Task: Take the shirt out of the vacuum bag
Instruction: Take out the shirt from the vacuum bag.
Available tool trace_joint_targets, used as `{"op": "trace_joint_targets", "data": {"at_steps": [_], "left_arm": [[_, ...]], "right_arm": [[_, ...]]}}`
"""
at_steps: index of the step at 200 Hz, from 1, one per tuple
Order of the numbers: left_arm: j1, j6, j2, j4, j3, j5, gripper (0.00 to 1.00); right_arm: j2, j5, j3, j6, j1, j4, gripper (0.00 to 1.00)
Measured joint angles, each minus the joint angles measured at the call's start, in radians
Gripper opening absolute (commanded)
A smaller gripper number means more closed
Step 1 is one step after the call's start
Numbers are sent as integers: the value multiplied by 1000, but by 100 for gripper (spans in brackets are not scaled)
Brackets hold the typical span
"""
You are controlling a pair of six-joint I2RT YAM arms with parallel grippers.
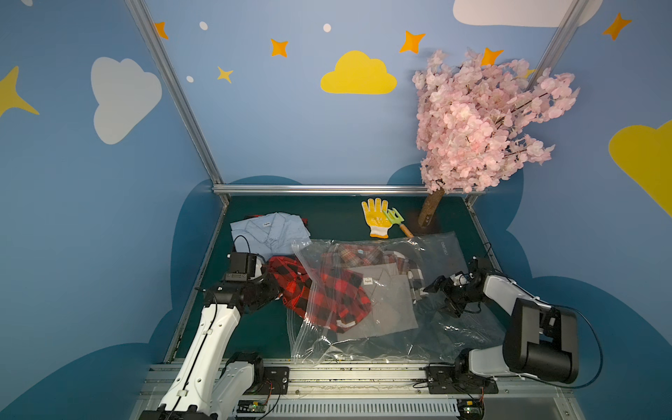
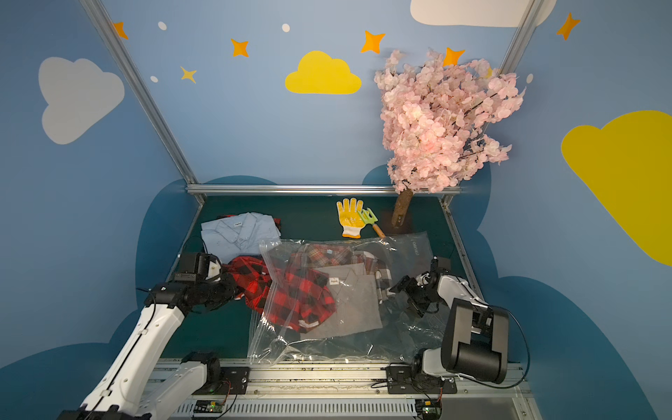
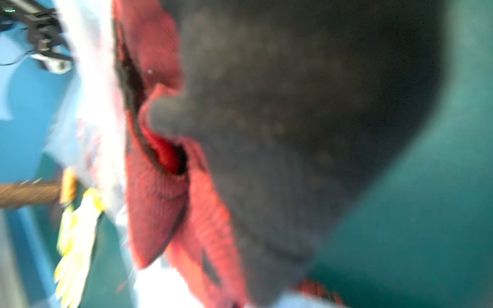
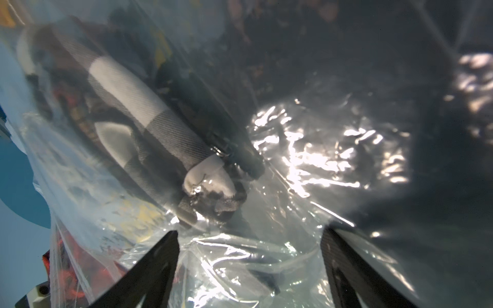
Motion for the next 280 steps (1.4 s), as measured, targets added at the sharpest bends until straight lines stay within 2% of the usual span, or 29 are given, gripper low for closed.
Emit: {"op": "trace_joint_targets", "data": {"at_steps": [24,44,95,147,280], "left_arm": [[108,26,13,-2,65,149,6],[165,25,12,-3,119,274,6],[215,11,22,-5,325,467,6],[265,-22,120,36,475,568,6],[277,-58,674,166,972,634,6]], "right_arm": [[31,-1,26,-11,0,17,85],[43,-6,39,-14,0,26,85],[57,-9,52,-27,3,42,85],[57,-9,52,-34,9,43,84],[67,-11,58,-39,29,47,84]]}}
